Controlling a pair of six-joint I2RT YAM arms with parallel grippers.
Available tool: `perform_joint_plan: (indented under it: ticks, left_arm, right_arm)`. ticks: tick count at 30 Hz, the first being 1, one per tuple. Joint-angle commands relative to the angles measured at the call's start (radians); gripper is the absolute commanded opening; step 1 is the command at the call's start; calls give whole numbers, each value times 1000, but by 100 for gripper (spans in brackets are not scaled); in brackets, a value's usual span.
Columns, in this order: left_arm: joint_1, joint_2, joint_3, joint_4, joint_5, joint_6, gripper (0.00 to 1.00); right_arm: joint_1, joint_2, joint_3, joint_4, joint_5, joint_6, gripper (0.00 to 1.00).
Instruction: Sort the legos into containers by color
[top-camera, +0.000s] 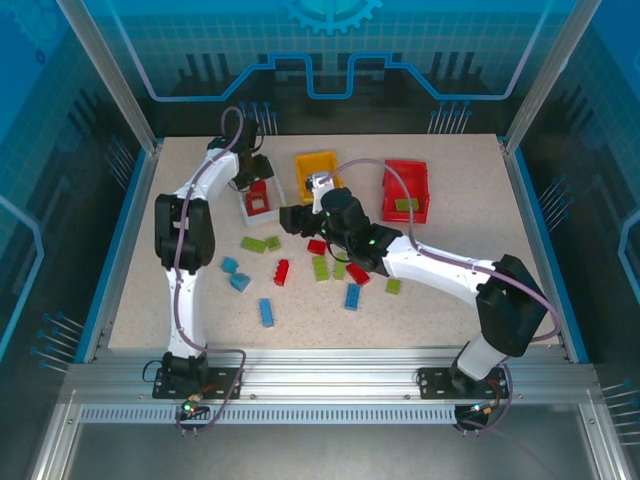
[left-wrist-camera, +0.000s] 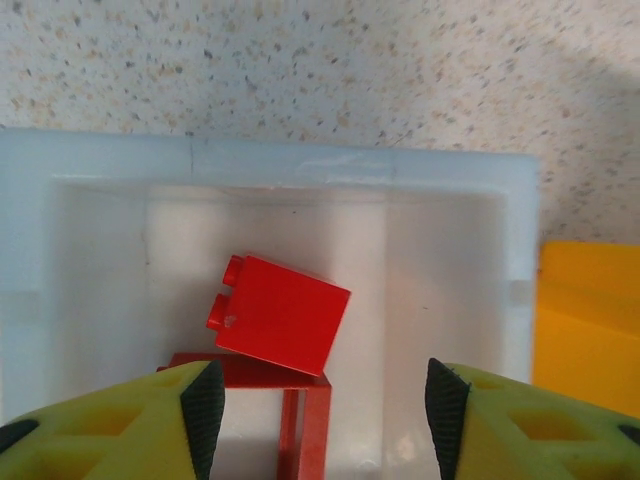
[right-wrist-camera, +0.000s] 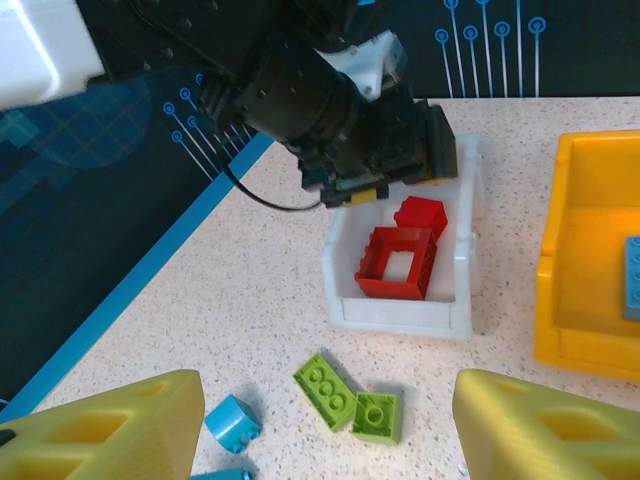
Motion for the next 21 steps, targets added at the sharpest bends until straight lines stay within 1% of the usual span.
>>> perform_joint_plan:
  ticks: [1, 4, 7, 10, 13, 15, 17, 18, 21]
  left_arm:
    - [-7, -123, -13, -11, 26, 0, 58]
    - [-22, -207, -83, 21, 45, -14, 56]
    - [-53, -308, -173, 45, 63, -33, 53]
    - [-97, -441, -318, 88, 87, -63, 52]
    - [-177, -596, -489, 136, 128, -103, 52]
    - [-268, -703, -606, 164, 136, -137, 52]
    - [-374, -789, -713, 206, 146, -181, 52]
    - [-440, -833, -763, 227, 134, -207, 52]
    - [-623, -916, -886, 291, 88, -272, 52]
  right_arm:
    - [-12, -62, -42, -40, 45, -17, 68]
    - [-15, -110, -96, -90, 92, -11, 67]
    - [-20, -147, -125, -217, 162, 23, 66]
    - [-32, -154, -119, -395, 206, 69, 60]
    - [-35, -163, -128, -528, 238, 136, 54]
    - [-47, -176, -130, -665, 288, 222, 51]
    - [-79, -186, -139, -791, 302, 311, 50]
    - [-103, -194, -157, -832, 287, 343, 50]
    - [-159, -227, -241, -852, 212, 373, 53]
